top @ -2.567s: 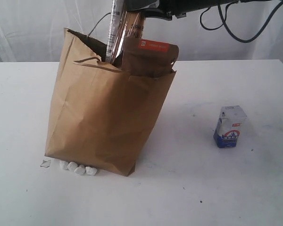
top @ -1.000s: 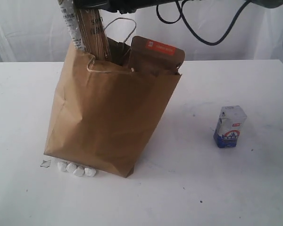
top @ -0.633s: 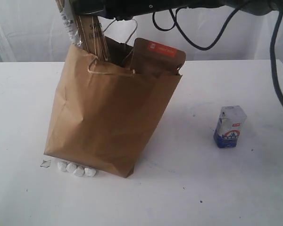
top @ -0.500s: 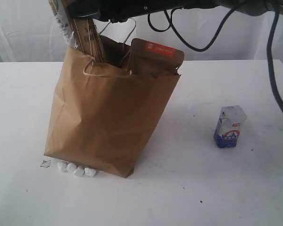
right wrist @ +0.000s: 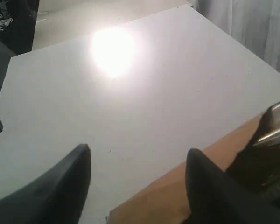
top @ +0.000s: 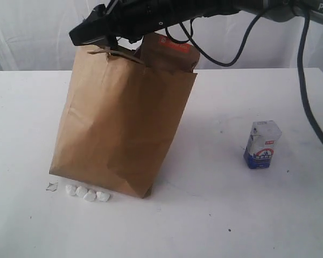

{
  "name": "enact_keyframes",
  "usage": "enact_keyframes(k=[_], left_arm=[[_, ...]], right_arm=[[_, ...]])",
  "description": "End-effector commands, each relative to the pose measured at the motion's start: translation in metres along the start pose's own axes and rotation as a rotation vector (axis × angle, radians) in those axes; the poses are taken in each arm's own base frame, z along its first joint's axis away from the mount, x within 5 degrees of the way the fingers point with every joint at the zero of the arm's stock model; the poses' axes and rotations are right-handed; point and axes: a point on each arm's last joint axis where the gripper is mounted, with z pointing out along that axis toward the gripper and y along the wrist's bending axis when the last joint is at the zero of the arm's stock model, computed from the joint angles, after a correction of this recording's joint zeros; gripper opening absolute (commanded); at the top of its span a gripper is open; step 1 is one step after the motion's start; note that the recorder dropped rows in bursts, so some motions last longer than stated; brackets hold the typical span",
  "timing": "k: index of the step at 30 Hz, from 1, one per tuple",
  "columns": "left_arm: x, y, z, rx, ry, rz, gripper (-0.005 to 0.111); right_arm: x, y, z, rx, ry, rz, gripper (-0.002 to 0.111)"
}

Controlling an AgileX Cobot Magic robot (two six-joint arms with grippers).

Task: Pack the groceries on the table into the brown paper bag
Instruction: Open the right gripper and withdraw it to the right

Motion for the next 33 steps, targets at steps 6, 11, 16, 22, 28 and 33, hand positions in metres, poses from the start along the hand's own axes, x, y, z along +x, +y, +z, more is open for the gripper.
enact_keyframes(k=[6,11,16,22,28,33], left_arm=[[0.001,0.0,0.0,0.007,-0.001,0.001,0.0],[0.001,0.0,0.0,0.007,-0.001,0.002,0.0],[0.001,0.0,0.0,0.007,-0.001,0.002,0.0],[0.0,0.003,0.0,-0.026,-0.012,0.002,0.0],[0.0,0.004,0.0,-0.039,-0.016,0.002,0.0],[0.0,0.004,0.0,-0.039,-0.016,0.002,0.0]], right_arm=[[-0.001,0.004,-0.001,-0.025,0.008,0.009,0.056],[-0.004,0.007,-0.013,-0.016,0.043,0.147,0.04],[-0.013,0.011,-0.043,0.126,0.137,0.095,0.007],[-0.034,0.03,-0.088,0.352,0.194,0.005,0.0],[-0.048,0.048,-0.133,0.587,0.243,-0.027,0.0],[-0.029,0.04,-0.177,0.969,0.562,0.043,0.0]])
